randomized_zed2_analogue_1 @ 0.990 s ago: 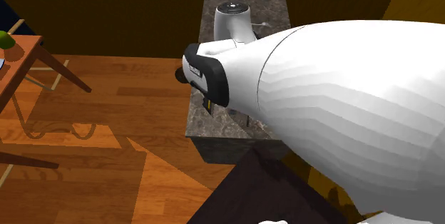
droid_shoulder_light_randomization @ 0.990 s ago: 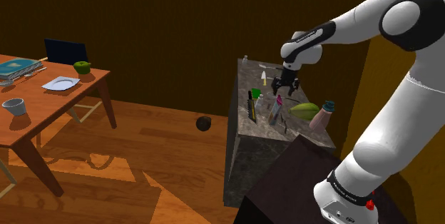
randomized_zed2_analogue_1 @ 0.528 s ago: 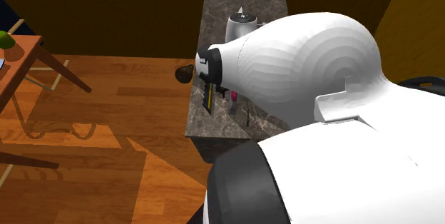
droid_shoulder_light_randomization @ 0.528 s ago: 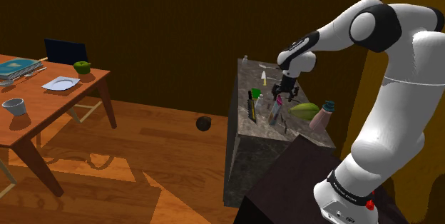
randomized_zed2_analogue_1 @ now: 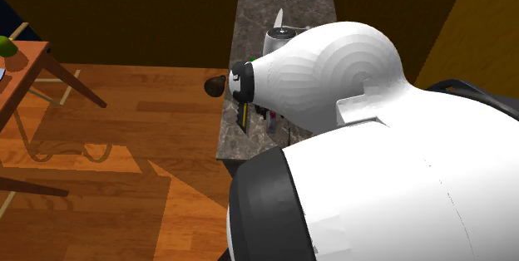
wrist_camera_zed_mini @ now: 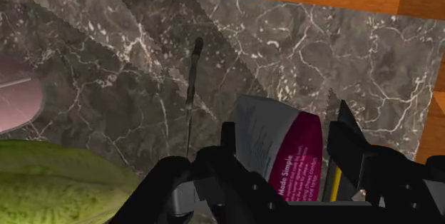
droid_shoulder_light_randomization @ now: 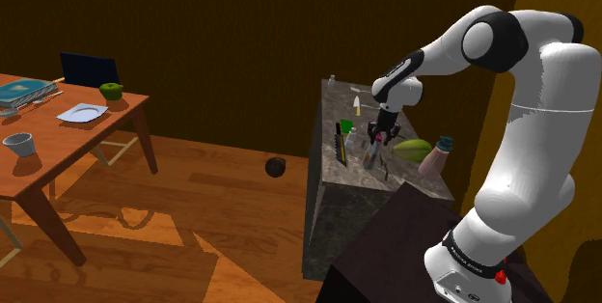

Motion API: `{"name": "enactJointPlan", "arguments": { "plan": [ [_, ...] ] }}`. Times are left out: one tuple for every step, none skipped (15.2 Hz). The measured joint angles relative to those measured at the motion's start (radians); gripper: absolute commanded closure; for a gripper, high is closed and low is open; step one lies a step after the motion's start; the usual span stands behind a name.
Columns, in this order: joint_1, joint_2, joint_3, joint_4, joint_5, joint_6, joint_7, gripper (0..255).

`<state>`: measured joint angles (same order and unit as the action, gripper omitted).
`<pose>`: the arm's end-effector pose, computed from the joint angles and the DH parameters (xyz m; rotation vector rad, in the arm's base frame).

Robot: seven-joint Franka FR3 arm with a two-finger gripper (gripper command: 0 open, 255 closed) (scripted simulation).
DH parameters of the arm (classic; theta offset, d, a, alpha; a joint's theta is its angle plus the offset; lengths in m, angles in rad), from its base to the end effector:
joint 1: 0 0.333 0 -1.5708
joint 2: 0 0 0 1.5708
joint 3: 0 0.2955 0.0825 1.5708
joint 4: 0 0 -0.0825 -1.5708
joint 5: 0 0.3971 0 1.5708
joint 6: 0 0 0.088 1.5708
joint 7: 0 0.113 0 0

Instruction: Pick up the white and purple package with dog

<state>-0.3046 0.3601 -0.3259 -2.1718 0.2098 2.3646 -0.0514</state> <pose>0.4407 -0.3247 0.1864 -2.8673 1.0927 0.1916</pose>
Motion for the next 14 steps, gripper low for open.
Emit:
{"name": "enactJointPlan", "arguments": {
  "plan": [
    [0.0, 0.001, 0.0, 0.0, 0.0, 0.001, -0.001, 255],
    [0.0, 0.0, 0.001, 0.0, 0.001, 0.001, -0.001, 255],
    [0.0, 0.0, 0.001, 0.001, 0.001, 0.001, -0.001, 255],
    [0.0, 0.0, 0.001, 0.001, 0.001, 0.002, -0.001, 255],
    [0.0, 0.0, 0.001, 0.0, 0.001, 0.002, -0.001, 255],
    [0.0, 0.0, 0.001, 0.0, 0.001, 0.002, -0.001, 255],
    [0.0, 0.0, 0.001, 0.0, 0.001, 0.002, -0.001, 255],
    [0.0, 0.0, 0.001, 0.0, 0.001, 0.002, -0.001, 255],
    [0.0, 0.0, 0.001, 0.001, 0.001, 0.002, -0.001, 255],
    [0.001, -0.003, 0.0, 0.002, -0.001, -0.003, 0.001, 255],
    [0.003, -0.011, -0.002, -0.001, -0.005, -0.009, 0.005, 255],
    [0.005, -0.019, -0.005, 0.002, -0.01, -0.019, 0.009, 255],
    [0.007, -0.032, -0.008, 0.0, -0.017, -0.03, 0.013, 255],
    [0.008, -0.042, -0.011, 0.001, -0.023, -0.04, 0.016, 255]
  ]
}}
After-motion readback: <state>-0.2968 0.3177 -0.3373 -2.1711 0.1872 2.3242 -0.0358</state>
